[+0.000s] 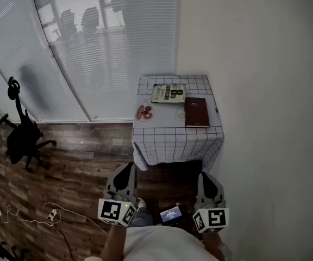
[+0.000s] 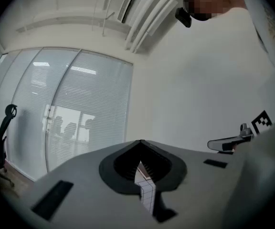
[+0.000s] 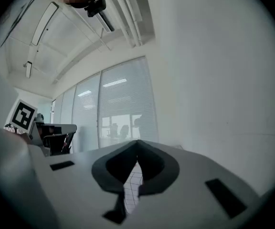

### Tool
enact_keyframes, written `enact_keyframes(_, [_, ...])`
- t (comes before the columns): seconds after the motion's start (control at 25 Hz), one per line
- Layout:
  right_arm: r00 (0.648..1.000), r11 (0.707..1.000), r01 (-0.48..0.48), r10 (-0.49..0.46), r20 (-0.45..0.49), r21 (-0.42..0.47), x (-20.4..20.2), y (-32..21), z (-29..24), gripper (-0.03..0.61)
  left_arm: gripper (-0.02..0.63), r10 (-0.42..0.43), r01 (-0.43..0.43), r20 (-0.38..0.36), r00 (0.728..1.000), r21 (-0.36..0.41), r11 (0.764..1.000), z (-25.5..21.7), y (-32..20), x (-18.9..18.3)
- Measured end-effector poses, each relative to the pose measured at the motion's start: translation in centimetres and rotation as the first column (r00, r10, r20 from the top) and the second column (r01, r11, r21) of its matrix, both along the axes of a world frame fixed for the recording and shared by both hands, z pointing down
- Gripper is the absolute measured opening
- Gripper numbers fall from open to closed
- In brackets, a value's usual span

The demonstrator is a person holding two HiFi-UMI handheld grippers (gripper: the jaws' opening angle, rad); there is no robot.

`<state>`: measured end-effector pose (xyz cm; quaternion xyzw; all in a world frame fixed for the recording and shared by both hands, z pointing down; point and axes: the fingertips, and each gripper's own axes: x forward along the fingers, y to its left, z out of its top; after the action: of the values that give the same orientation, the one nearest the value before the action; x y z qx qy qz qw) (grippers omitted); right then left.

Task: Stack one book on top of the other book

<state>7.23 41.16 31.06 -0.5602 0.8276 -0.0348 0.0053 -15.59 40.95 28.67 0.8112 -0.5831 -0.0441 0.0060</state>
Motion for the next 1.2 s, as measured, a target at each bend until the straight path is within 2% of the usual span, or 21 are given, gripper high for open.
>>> enact_keyframes(0.2, [1.000,1.000,0.005,-0.005,-0.005,-0.016,0.4,0.8,0.2,0.006,0.009,-0.017,0.017,-0.010,1.000,-0.034,0.999,0.4,1.0,0.2])
enact_keyframes(0.48, [1.000,1.000,0.005,-0.004,0.016,-0.026,1.0,2.3,0.7,0.006,0.009,-0.011,0.011,-0.027,1.000,-0.020,1.000,0.3,2.3,0.5])
enact_keyframes(0.72, [1.000,0.999,-0.005,0.006,0.014,-0.040,1.5,2.5,1.0,0.006,0.009,-0.010,0.010,0.010,1.000,-0.041,0.999,0.9,2.4,1.2])
enact_keyframes(0.92, [1.000,0.999,-0.021,0.021,0.011,-0.050,1.9,2.2,1.8,0.006,0.009,-0.001,0.002,0.013,1.000,-0.050,0.999,1.2,1.5,1.5])
enact_keyframes(1.2, [0.999,0.996,-0.050,0.050,-0.007,-0.080,2.2,0.4,3.0,0.006,0.009,0.024,-0.021,0.048,0.999,-0.071,0.997,2.6,-1.3,2.2])
